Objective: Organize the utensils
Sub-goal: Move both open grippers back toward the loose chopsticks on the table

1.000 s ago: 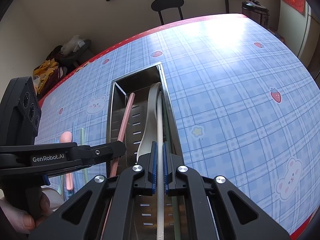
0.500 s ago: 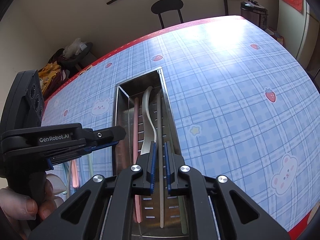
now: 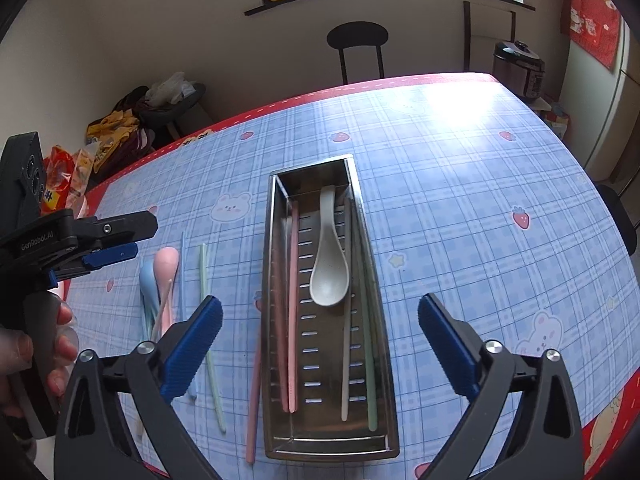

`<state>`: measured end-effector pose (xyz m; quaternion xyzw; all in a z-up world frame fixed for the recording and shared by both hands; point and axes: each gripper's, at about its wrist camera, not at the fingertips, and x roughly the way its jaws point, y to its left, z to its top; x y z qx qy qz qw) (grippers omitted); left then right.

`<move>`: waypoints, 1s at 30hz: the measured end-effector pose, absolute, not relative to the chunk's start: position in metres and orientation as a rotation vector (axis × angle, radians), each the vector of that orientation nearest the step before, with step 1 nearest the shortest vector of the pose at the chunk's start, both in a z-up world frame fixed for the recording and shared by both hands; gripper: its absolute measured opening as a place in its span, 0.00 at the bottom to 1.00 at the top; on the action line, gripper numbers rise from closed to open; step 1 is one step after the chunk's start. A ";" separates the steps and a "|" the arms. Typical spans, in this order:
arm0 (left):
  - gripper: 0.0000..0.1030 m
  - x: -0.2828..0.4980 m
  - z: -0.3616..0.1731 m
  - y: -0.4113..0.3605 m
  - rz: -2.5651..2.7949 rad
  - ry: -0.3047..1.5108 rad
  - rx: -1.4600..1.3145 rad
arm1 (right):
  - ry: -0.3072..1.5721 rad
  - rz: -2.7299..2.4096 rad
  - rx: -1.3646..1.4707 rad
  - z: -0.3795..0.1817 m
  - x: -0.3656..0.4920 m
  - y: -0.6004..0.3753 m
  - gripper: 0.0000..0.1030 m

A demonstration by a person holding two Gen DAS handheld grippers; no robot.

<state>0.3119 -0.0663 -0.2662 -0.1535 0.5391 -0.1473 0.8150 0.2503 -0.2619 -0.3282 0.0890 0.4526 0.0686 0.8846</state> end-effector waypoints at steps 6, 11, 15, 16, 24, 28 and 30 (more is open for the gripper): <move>0.94 0.281 -0.266 -0.012 -0.235 1.108 -0.261 | 0.941 0.183 0.100 -0.328 0.238 -0.230 0.94; 0.94 0.252 -0.273 0.011 -0.201 1.067 -0.137 | 0.953 0.213 0.034 -0.336 0.230 -0.204 0.94; 0.94 0.230 -0.284 0.021 -0.216 1.075 -0.096 | 0.967 0.251 0.002 -0.341 0.228 -0.188 0.94; 0.94 0.226 -0.288 0.022 -0.215 1.082 -0.089 | 0.971 0.258 -0.005 -0.342 0.227 -0.184 0.94; 0.95 0.191 -0.307 0.023 -0.260 1.077 -0.092 | 0.991 0.364 -0.047 -0.350 0.208 -0.154 0.94; 0.95 0.179 -0.309 0.022 -0.245 1.050 -0.040 | 1.015 0.391 -0.111 -0.358 0.200 -0.141 0.94; 0.95 0.174 -0.308 0.023 -0.247 1.027 -0.035 | 1.023 0.397 -0.122 -0.360 0.199 -0.138 0.94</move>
